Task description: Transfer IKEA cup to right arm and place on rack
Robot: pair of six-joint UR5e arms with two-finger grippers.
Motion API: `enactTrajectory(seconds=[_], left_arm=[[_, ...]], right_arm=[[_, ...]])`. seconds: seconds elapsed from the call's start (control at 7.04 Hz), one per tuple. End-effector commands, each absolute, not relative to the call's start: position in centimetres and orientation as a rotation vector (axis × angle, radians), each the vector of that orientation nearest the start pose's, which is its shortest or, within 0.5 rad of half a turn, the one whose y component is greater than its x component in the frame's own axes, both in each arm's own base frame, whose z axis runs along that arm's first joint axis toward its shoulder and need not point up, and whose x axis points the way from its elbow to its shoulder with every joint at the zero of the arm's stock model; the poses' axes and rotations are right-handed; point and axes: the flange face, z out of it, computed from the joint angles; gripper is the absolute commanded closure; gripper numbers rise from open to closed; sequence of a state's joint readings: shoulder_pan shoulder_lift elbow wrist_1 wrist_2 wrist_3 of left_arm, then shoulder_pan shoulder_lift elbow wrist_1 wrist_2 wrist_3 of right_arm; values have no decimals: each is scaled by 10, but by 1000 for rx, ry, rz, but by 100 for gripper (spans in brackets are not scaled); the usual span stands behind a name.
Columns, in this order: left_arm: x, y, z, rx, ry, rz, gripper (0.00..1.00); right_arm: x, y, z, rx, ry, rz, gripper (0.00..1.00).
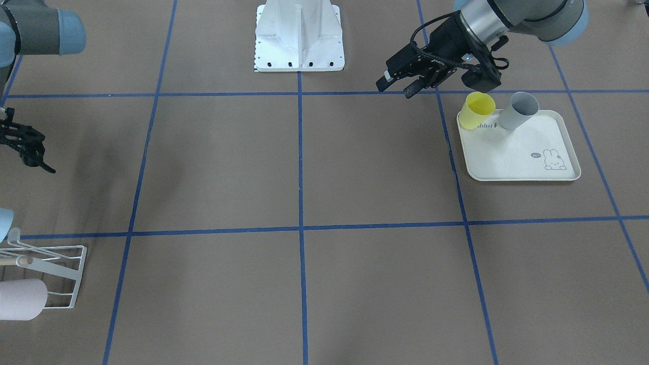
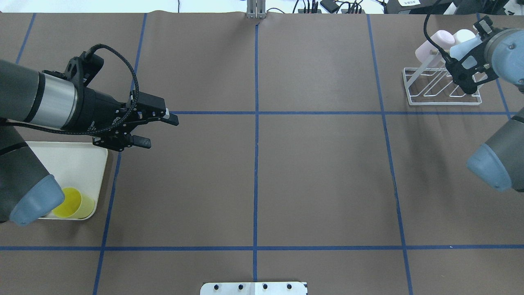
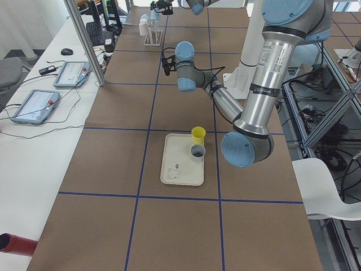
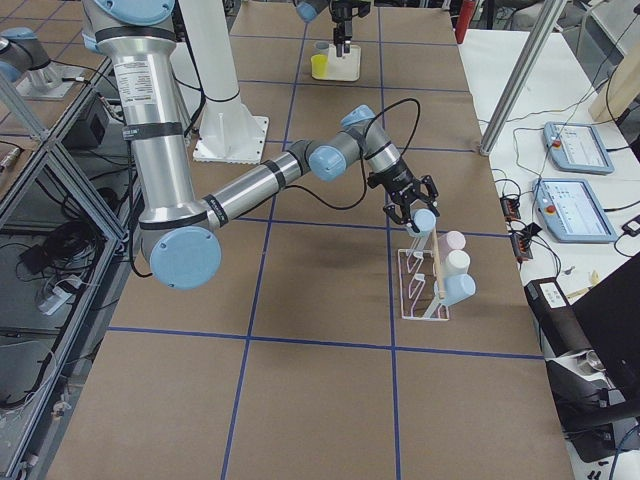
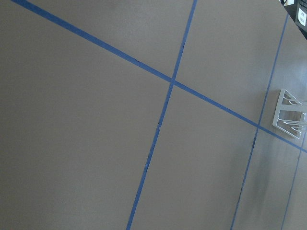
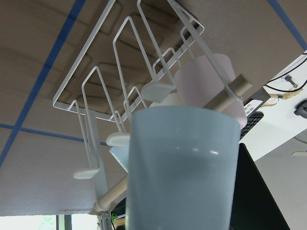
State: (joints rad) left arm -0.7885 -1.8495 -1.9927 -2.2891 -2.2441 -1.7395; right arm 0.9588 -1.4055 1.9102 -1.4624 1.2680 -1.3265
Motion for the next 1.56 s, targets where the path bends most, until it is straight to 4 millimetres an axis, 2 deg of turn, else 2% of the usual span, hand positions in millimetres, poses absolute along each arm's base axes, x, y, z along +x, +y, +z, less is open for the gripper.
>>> enactTrajectory(seconds=[0.0, 0.71, 0.85, 1.14, 1.42], left_arm=[[308, -411, 232, -114, 1455, -306, 0], [307, -410, 235, -117, 1451, -310, 0], [307, -410, 235, -117, 1451, -310, 0], [307, -410, 235, -116, 1451, -311, 0], [308, -410, 235, -117, 1451, -310, 0]], right_arm=[[-191, -541, 415, 530, 571, -1775, 100], [-211, -539, 426, 499, 600, -1804, 100], [-215, -538, 428, 492, 607, -1809, 97], [-218, -539, 430, 489, 618, -1810, 80], [-220, -539, 430, 487, 624, -1811, 48]])
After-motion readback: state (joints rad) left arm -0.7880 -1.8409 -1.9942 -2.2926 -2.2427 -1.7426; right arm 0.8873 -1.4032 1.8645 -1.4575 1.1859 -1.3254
